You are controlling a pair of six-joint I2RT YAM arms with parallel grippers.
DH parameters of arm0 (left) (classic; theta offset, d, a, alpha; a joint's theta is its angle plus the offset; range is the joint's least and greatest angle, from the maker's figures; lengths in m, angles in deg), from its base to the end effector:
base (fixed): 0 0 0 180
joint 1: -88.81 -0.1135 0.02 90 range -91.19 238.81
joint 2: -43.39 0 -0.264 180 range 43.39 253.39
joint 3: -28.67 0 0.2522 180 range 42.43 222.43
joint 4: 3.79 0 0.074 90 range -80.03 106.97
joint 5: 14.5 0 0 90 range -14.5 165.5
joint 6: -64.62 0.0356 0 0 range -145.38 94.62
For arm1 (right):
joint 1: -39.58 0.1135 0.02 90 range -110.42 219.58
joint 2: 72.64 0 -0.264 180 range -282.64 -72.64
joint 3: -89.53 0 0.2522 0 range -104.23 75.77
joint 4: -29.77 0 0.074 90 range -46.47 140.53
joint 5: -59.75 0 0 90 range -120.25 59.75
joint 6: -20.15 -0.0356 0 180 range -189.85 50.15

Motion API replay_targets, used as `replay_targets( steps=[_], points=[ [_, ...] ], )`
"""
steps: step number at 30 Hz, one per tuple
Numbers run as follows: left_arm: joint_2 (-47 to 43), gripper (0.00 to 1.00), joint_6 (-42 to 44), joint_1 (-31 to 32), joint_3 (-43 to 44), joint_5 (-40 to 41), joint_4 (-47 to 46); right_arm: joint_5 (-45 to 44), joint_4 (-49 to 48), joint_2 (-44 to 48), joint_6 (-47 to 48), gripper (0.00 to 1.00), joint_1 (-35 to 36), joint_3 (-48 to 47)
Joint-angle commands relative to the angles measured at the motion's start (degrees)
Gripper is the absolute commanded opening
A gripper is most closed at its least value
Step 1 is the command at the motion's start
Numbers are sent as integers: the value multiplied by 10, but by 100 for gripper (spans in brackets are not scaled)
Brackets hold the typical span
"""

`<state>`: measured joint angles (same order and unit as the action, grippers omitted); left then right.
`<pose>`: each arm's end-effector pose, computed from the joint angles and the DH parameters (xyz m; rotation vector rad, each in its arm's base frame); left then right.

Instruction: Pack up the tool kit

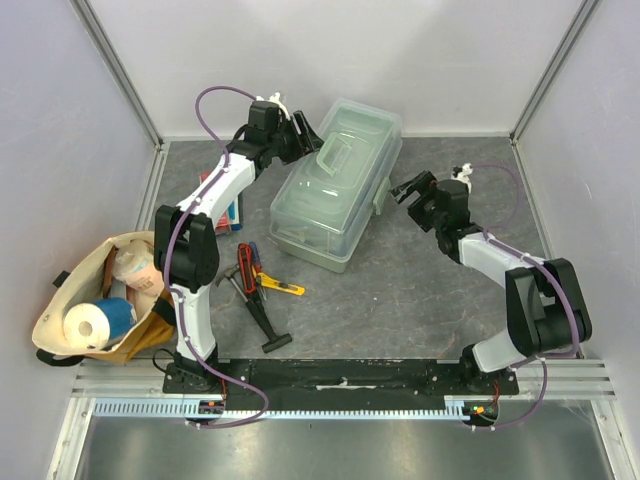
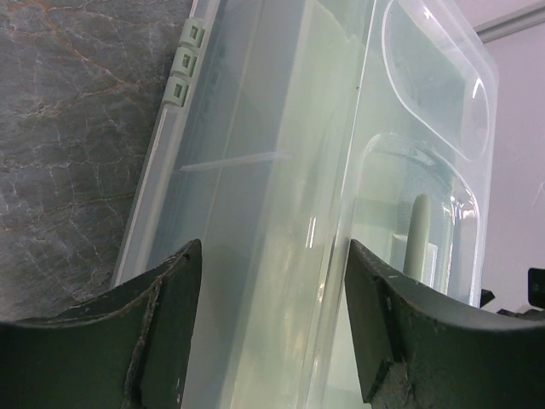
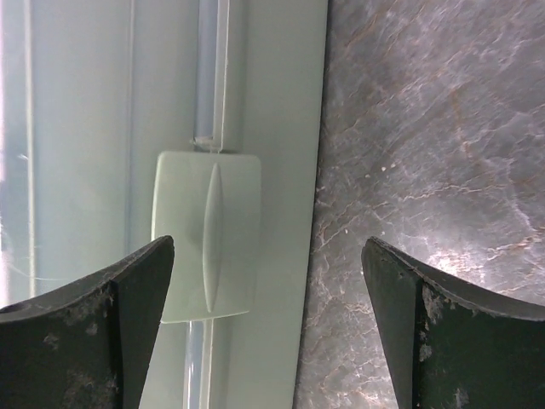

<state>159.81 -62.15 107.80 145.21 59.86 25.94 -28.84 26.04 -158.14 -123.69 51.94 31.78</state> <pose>0.4544 -0.1665 0.2970 -0.1648 2.1817 -0.8582 0.3149 0.0699 0.2146 0.7187 1.9448 0.7564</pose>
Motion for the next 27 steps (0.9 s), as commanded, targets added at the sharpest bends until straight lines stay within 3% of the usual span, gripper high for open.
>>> replay_targets(
  steps=[1, 14, 22, 27],
  points=[
    [-8, 68, 37, 8, -5, -31, 136, 42, 12, -32, 51, 98, 25, -58],
    [0, 68, 40, 9, -4, -54, 129, 37, -1, -68, 58, 98, 56, -86],
    [5, 68, 38, 9, -2, -54, 129, 18, -77, -15, 18, 98, 49, -41],
    [3, 68, 38, 9, -5, -53, 129, -10, -63, 9, -34, 98, 27, -19]
  ],
)
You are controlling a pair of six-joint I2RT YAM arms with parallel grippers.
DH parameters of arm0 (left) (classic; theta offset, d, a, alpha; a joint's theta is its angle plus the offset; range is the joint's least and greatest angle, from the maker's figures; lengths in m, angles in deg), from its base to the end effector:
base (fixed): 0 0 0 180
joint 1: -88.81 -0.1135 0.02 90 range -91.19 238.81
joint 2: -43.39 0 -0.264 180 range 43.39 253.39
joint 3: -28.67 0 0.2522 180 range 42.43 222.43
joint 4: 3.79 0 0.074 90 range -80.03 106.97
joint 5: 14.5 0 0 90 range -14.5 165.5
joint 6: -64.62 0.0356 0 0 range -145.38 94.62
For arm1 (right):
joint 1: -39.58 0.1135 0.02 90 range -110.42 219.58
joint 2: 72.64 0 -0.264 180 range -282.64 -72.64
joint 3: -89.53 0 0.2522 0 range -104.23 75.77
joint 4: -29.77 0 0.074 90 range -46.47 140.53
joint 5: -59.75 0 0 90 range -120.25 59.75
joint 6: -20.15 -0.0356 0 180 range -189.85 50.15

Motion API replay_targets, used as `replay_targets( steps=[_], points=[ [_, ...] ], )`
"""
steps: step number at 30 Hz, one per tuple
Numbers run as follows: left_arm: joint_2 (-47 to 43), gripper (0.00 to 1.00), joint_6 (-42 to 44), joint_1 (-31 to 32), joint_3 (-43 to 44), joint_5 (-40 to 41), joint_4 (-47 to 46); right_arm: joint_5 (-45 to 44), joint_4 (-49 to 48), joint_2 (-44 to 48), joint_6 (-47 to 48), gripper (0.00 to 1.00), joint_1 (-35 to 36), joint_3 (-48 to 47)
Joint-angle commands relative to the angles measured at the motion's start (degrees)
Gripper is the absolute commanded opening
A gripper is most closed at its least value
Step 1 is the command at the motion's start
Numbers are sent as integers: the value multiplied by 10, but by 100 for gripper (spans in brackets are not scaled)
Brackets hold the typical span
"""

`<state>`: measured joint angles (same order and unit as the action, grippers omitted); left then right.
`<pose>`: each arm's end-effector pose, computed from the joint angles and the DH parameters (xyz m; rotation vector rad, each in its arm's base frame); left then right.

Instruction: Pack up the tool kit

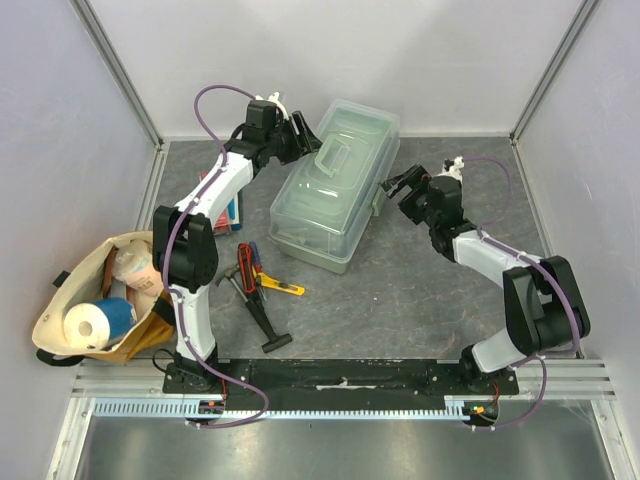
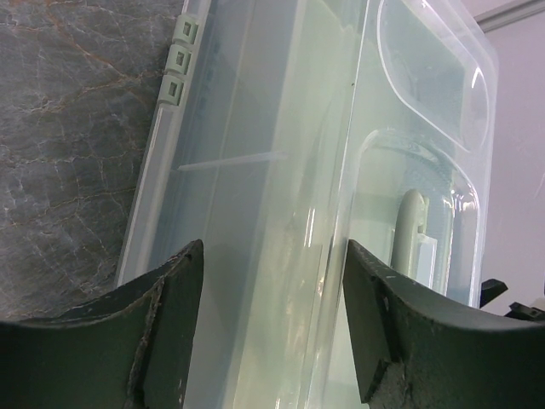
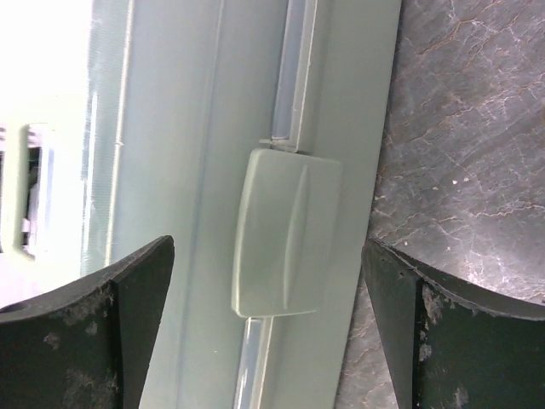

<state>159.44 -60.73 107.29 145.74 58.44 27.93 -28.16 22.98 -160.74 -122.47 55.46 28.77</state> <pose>0.4529 -0.1624 0.3000 -0.1367 2.2006 -0.8599 0.3246 0.0937 0.2231 0.6126 1.9257 0.8187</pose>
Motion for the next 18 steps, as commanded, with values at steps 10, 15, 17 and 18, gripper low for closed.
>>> replay_targets(
  steps=[10, 15, 17, 18],
  points=[
    [4, 68, 26, 14, -25, -38, 110, -23, 13, -9, -92, 72, -36, 62],
    [6, 68, 24, 13, -28, -40, 111, 78, -105, -81, -150, 55, -37, 82],
    [8, 68, 22, 13, -30, -45, 112, 95, -176, -102, -173, 51, -37, 92],
    [8, 68, 21, 14, -32, -47, 112, 101, -201, -113, -185, 50, -36, 94]
  ],
)
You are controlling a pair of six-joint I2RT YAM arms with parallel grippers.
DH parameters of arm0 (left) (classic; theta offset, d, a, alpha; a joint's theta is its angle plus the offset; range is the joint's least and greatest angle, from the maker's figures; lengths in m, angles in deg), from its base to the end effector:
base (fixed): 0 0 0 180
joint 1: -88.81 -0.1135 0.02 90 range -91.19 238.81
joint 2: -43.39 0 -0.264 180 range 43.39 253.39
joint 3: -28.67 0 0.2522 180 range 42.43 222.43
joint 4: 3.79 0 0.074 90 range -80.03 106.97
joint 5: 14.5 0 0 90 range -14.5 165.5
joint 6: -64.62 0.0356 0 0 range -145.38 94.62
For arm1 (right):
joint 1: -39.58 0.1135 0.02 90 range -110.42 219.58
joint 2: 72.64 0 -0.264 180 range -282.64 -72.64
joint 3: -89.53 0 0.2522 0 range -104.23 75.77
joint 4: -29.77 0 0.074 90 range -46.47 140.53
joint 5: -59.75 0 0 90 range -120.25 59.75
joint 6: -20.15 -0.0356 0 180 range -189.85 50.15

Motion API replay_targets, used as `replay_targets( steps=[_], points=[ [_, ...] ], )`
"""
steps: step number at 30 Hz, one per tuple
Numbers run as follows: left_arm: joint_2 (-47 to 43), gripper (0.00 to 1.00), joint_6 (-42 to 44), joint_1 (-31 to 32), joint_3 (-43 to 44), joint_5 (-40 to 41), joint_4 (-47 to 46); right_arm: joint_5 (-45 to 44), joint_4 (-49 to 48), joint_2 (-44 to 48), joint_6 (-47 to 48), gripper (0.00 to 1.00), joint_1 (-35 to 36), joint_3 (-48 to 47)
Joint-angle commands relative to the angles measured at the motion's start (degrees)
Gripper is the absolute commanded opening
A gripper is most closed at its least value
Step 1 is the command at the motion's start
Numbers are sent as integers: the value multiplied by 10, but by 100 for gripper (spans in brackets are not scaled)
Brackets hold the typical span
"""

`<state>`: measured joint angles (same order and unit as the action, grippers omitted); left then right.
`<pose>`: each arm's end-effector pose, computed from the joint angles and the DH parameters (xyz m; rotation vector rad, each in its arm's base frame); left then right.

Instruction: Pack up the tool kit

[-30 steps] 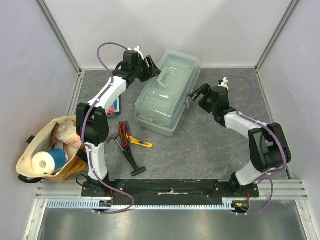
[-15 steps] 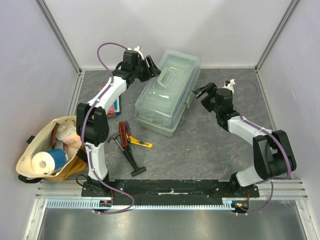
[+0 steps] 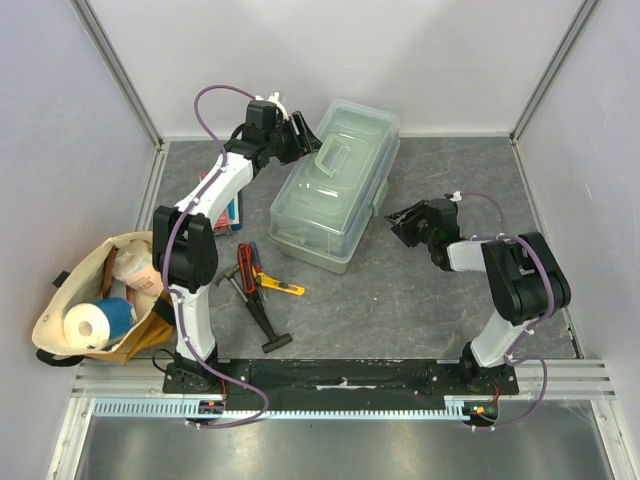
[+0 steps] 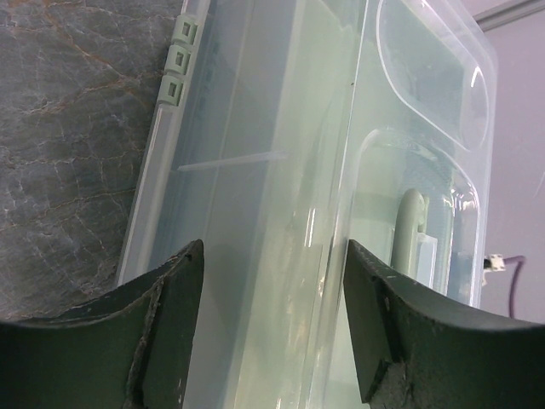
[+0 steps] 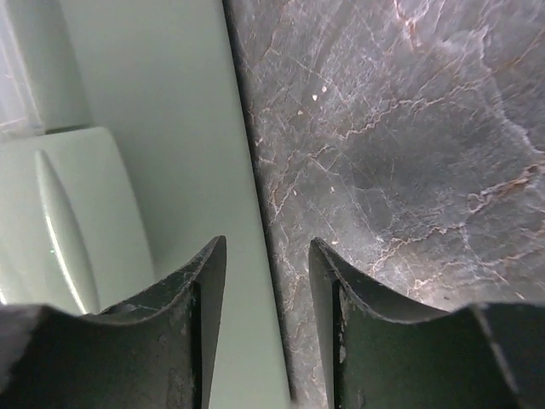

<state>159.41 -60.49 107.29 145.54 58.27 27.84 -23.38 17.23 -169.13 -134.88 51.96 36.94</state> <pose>0.4526 -0.1624 0.2992 -0.1306 2.2020 -0.8603 0.3165 0.0738 0.1440 0.9322 2.0555 0.8979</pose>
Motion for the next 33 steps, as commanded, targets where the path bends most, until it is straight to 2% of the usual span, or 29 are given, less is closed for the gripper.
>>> replay_targets(
  steps=[1, 5, 7, 11, 16, 20, 25, 30, 33],
  points=[
    [9, 68, 19, 13, -32, -48, 113, 62, -167, -40, -68, 48, -1, 10],
    [9, 68, 16, 15, -37, -59, 113, 98, -298, -85, -120, 43, 1, 7],
    [9, 68, 13, 16, -39, -64, 111, 123, -389, -109, -148, 38, 2, 9],
    [10, 67, 8, 17, -41, -73, 107, 141, -564, -153, -225, 34, 3, 27],
    [11, 67, 7, 19, -35, -76, 105, 149, -696, -182, -265, 33, 1, 31],
    [11, 67, 7, 19, -33, -77, 106, 158, -720, -180, -265, 34, 2, 23],
    [10, 67, 9, 20, -31, -78, 105, 158, -697, -161, -243, 39, 1, 34],
    [9, 67, 13, 20, -31, -76, 105, 170, -719, -145, -208, 55, 2, 43],
    [10, 67, 13, 21, -30, -76, 105, 162, -631, -94, -130, 64, 2, 67]
  ],
)
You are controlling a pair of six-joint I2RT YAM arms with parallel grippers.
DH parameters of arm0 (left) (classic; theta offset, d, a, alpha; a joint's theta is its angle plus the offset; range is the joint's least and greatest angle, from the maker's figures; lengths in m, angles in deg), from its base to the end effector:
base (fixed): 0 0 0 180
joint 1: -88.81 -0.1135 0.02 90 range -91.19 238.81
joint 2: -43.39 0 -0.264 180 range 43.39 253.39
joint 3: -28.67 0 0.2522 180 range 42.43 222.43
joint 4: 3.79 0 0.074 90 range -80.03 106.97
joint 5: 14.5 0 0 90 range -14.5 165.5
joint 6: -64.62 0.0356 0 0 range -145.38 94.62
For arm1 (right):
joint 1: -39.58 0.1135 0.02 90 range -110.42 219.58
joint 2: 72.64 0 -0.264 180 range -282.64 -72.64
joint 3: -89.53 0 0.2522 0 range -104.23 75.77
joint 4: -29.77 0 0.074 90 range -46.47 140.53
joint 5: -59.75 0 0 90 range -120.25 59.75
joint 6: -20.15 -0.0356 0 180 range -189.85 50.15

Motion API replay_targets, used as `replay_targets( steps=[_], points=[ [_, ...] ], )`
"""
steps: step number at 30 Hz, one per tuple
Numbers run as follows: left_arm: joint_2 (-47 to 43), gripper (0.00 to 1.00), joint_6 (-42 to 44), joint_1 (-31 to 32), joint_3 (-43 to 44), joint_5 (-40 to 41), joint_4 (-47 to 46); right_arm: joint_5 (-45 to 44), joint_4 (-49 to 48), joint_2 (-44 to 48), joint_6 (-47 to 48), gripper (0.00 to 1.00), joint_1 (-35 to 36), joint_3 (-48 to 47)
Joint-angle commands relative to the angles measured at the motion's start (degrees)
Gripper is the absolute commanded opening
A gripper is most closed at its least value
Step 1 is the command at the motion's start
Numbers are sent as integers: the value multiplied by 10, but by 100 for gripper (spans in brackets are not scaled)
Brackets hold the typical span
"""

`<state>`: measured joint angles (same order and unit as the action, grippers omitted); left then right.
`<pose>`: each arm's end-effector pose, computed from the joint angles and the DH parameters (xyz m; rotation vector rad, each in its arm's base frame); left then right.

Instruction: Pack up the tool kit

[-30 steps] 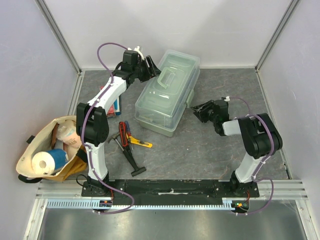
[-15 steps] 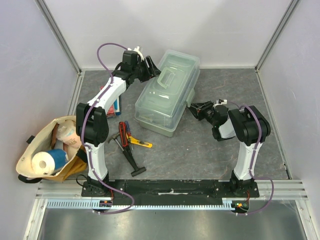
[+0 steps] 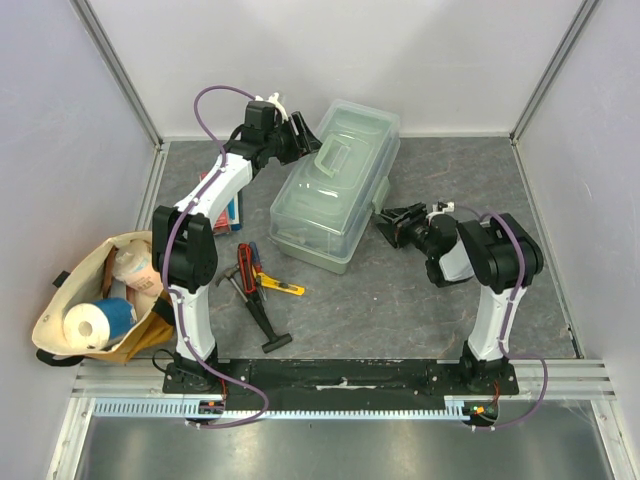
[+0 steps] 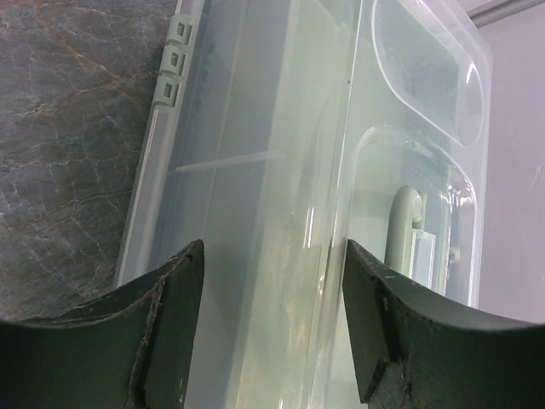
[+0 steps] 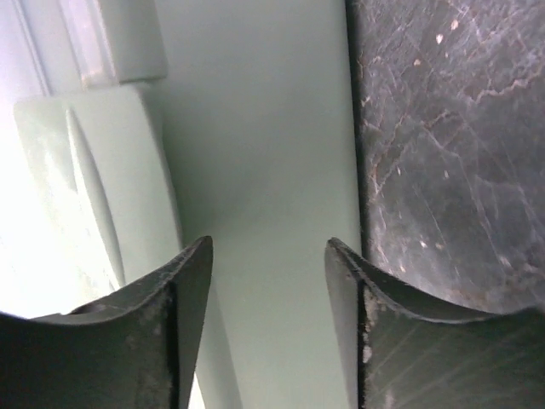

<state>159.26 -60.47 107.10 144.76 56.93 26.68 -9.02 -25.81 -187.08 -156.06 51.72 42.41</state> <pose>0.4526 -0.1615 0.2977 -0.1164 2.1955 -0.8845 0.3213 0.0823 0.0993 0.9739 1.8038 1.4959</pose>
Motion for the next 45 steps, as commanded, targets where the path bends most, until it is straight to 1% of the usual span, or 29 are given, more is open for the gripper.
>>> replay_targets(
  steps=[1, 6, 8, 11, 13, 16, 20, 24, 25, 27, 29, 32, 35, 37, 38, 41, 44, 45],
  points=[
    [11, 67, 13, 23, -22, -63, 117, 18, -160, 107, 111, 66, 4, 16],
    [9, 66, 13, 23, -24, -65, 110, -27, 54, 230, 255, 76, 10, 23],
    [10, 66, 13, 22, -25, -65, 105, -50, 115, 264, 299, 78, 17, 24],
    [11, 66, 11, 22, -26, -67, 103, -76, 190, 298, 356, 80, 32, 14],
    [12, 66, 9, 23, -27, -69, 98, -97, 267, 309, 408, 80, 46, -6],
    [14, 66, 11, 23, -28, -71, 97, -141, 336, 327, 472, 79, 64, -20],
    [10, 66, 12, 24, -30, -71, 97, -198, 407, 357, 503, 79, 72, -31],
    [-2, 66, 20, 23, -23, -55, 104, -323, 537, 393, 512, 78, 72, -78],
    [-7, 66, 25, 22, -17, -43, 109, -370, 583, 402, 506, 78, 72, -87],
    [-18, 66, 34, 22, -7, -20, 119, -413, 630, 419, 498, 79, 72, -103],
    [-31, 66, 42, 22, 0, -3, 124, -428, 665, 431, 494, 79, 72, -116],
    [-47, 66, 56, 22, 16, 40, 140, -429, 692, 449, 485, 80, 72, -129],
    [-64, 66, 68, 22, 29, 89, 155, -408, 716, 457, 488, 81, 71, -147],
    [-82, 67, 77, 22, 30, 113, 155, -376, 725, 459, 496, 81, 72, -165],
    [-88, 67, 80, 22, 31, 113, 155, -359, 728, 460, 498, 81, 71, -173],
    [-96, 68, 98, 22, 38, 78, 151, -300, 730, 453, 511, 82, 72, -200],
    [-80, 68, 115, 24, 51, -13, 153, -242, 732, 440, 515, 82, 71, -231],
    [-75, 68, 115, 25, 53, -20, 157, -229, 734, 434, 515, 82, 71, -243]
  ],
)
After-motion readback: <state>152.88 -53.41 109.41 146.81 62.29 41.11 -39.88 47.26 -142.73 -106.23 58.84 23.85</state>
